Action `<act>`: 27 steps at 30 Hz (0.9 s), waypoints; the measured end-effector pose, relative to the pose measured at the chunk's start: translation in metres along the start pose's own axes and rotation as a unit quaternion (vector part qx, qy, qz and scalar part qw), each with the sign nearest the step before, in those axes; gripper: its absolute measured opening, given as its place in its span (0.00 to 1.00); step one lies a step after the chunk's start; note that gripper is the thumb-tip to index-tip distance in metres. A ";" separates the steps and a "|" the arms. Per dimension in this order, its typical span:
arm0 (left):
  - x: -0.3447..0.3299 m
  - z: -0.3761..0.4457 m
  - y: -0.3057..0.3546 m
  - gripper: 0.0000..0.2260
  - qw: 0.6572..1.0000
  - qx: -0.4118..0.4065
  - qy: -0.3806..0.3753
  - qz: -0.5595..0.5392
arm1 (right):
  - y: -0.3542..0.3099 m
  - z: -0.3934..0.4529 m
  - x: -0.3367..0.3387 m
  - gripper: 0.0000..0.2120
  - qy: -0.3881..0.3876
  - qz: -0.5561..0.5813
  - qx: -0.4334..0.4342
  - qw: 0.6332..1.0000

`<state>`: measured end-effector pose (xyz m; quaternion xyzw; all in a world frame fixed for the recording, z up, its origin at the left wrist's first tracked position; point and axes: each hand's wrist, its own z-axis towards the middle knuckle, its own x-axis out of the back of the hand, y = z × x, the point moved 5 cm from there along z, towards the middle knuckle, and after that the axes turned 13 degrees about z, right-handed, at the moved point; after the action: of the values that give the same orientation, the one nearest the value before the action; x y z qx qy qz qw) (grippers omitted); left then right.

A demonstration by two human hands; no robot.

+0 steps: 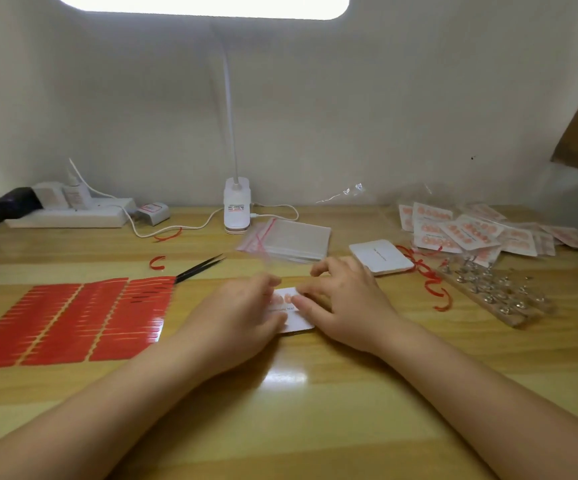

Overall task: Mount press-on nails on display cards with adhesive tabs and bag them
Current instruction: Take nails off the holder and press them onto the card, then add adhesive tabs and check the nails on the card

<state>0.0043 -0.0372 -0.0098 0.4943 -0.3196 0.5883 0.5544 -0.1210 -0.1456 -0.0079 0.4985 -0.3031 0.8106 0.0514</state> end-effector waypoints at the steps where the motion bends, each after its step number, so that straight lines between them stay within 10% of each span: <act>1: -0.001 0.000 0.001 0.21 1.000 -0.003 -0.011 0.004 | 0.002 -0.002 -0.001 0.18 -0.014 -0.002 -0.002 1.000; 11: 0.001 0.008 -0.013 0.23 0.995 0.040 -0.024 -0.092 | 0.001 -0.003 -0.001 0.20 -0.014 -0.030 -0.006 0.999; 16: 0.025 0.013 -0.034 0.19 0.993 0.110 -0.014 0.041 | -0.001 -0.004 -0.001 0.21 -0.010 -0.019 0.003 1.000; 27: 0.070 -0.002 -0.128 0.48 0.882 0.226 -0.342 0.232 | 0.001 -0.003 -0.010 0.44 -0.089 -0.017 -0.005 0.996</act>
<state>0.1353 0.0108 0.0328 0.6883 -0.4530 0.5511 0.1314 -0.1187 -0.1431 -0.0173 0.5739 -0.3017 0.7603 0.0403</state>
